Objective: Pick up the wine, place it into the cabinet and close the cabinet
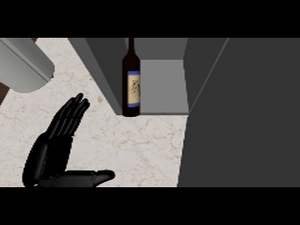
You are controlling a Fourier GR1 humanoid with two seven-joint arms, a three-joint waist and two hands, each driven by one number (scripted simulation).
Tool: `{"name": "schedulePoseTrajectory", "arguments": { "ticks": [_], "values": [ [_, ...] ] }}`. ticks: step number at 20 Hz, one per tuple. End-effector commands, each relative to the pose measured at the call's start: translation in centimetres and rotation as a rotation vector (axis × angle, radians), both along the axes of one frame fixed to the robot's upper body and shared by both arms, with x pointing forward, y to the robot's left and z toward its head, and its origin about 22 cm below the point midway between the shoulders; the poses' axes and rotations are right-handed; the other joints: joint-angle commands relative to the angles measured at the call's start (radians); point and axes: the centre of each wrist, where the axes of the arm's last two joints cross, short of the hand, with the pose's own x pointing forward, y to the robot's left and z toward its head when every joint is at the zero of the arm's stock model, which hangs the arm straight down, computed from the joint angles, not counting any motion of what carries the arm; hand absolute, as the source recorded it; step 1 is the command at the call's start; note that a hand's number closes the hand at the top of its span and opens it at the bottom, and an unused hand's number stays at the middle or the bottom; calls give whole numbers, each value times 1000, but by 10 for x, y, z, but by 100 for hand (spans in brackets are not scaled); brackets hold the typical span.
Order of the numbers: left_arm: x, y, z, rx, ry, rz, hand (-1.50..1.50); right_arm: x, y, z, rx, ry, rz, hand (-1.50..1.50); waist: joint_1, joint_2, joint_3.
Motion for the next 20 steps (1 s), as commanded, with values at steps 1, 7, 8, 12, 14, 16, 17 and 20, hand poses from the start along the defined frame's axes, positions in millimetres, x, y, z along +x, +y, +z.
{"name": "schedulePoseTrajectory", "arguments": {
  "ticks": [1, 7, 8, 12, 14, 16, 17, 20],
  "values": [
    [-8, 16, -7, -24, 0, -70, 150, -26, -6, 31, -84, -26, 121, 150, -7, 0, 0],
    [-19, 60, 12, -23, -9, -77, 150, -9, -6, 14, -65, -50, 71, 150, -1, 2, 1],
    [-15, 63, 8, -14, -9, -81, 150, -18, -12, 23, -51, -64, 95, 150, -4, 1, 1],
    [-24, 77, 1, -22, -9, -67, 150, -7, 2, 19, -48, -71, 166, 150, 3, 2, 0],
    [-22, 98, 4, -7, 5, -78, 150, -11, -3, 22, 30, -18, 205, 150, 7, 4, 0],
    [-28, 101, 16, 0, -6, -78, 150, -11, 7, 15, 71, 4, 245, 150, 10, 2, 1],
    [-19, 104, 5, -17, -10, -81, 150, -2, 13, 15, 61, -21, 269, 150, 8, 5, 0],
    [-22, 100, 11, -7, -11, -89, 150, 3, 25, 20, 60, -16, 340, 150, 13, 5, 0]
  ]
}}
